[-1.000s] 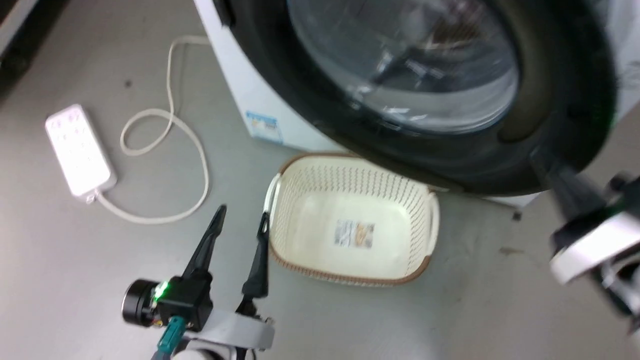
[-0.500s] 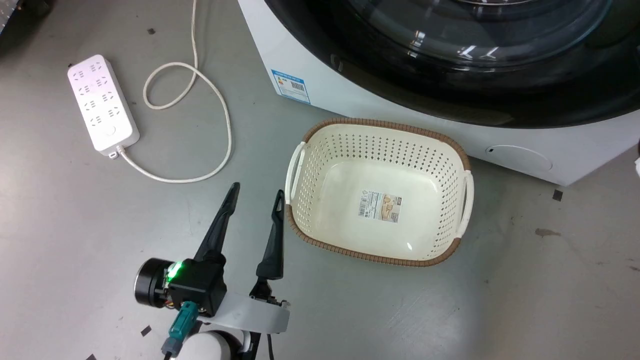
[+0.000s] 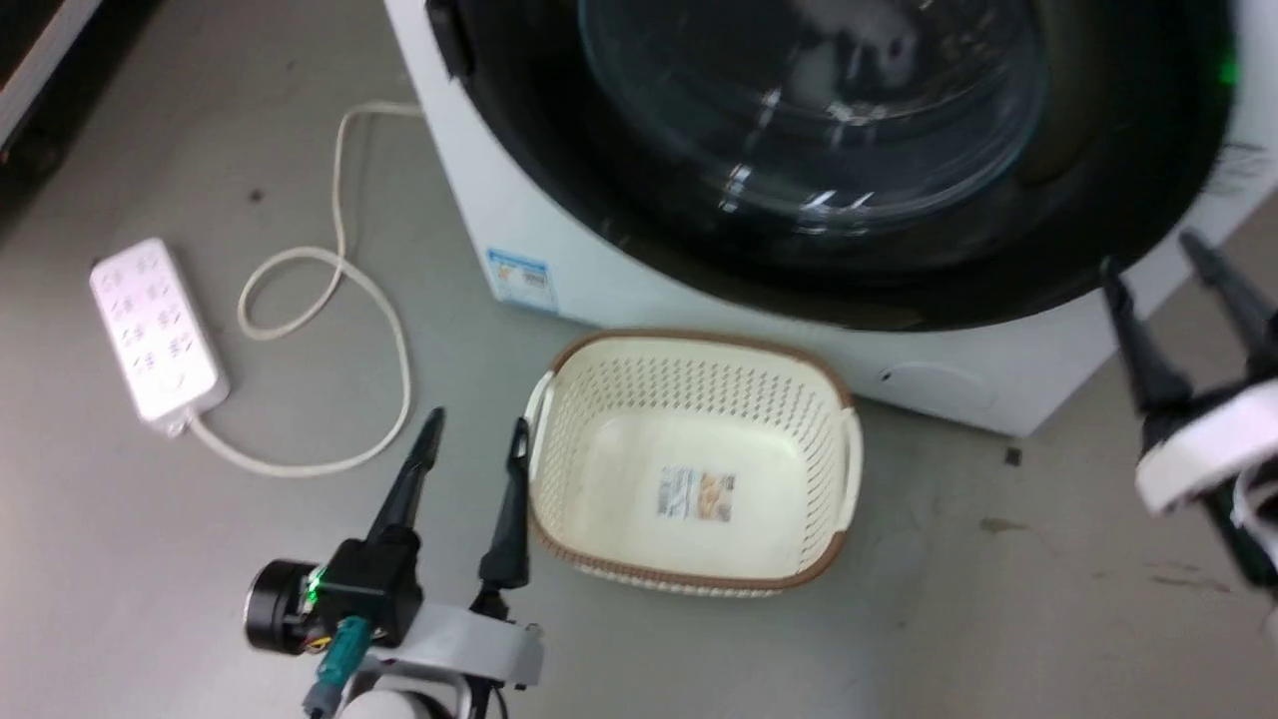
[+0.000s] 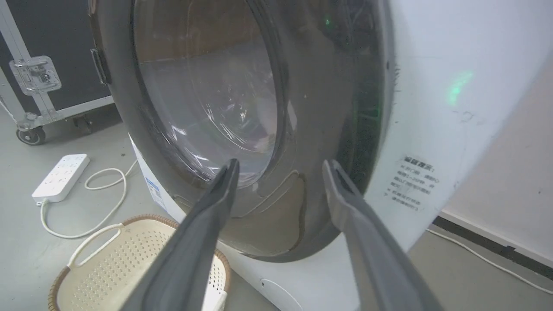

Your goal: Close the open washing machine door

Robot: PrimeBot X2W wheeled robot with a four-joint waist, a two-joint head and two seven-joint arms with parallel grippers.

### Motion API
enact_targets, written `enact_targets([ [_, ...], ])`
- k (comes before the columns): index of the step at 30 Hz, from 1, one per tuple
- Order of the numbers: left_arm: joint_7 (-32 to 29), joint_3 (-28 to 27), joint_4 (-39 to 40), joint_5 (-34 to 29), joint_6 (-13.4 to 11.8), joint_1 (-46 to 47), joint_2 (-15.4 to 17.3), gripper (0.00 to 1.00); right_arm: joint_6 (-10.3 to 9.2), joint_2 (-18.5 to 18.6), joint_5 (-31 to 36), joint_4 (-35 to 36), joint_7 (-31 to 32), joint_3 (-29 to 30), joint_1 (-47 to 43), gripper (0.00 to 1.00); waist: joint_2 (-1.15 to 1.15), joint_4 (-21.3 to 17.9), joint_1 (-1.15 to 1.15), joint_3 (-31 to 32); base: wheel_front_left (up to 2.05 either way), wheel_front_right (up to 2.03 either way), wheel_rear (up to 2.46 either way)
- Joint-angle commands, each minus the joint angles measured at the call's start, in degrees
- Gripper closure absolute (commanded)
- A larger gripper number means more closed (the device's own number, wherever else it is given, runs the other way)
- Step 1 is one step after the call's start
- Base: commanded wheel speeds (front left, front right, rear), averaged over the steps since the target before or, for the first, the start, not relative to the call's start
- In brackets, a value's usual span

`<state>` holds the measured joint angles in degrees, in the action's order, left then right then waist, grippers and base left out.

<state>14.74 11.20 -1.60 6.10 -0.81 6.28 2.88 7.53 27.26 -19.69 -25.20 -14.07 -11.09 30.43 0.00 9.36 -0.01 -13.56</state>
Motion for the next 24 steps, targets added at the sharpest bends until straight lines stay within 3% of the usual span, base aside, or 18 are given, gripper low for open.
enact_targets([
  [1, 0.3, -1.3, -0.5, 0.4, 0.5, -1.2, 0.1, 0.00, -0.04, -1.7, 1.8, 2.4, -0.6, 2.0, -4.3, 0.00, 0.00, -3.8, 0.01, 4.6, 0.00, 0.00, 0.00],
  [13, 0.3, -4.7, -2.9, -0.7, 1.5, -6.0, 0.4, 0.00, -0.04, -19.3, 14.8, 21.4, -0.9, 16.1, -28.8, 0.00, 0.00, -9.3, 0.01, 11.5, 0.00, 0.00, 0.00],
  [20, 0.3, -4.6, -4.5, -1.3, 2.1, -6.9, 0.4, 0.00, -0.04, -23.2, 16.3, 22.1, -0.9, 16.8, -32.8, 0.00, 0.00, -10.0, 0.01, 11.8, 0.00, 0.00, 0.00],
  [21, 0.0, -4.4, -4.9, -1.1, 2.3, -6.3, 0.2, 1.00, 0.00, -23.2, 16.2, 22.0, -0.7, 16.8, -32.5, 1.00, 0.00, -10.0, 0.01, 11.8, 0.00, 0.00, 0.00],
  [24, -0.1, -4.4, -5.0, -1.0, 2.3, -6.3, 0.1, 1.00, 0.01, -23.2, 16.2, 22.0, -0.6, 16.7, -32.4, 1.00, 0.00, -10.0, 0.01, 11.9, 0.00, 0.00, 0.00],
])
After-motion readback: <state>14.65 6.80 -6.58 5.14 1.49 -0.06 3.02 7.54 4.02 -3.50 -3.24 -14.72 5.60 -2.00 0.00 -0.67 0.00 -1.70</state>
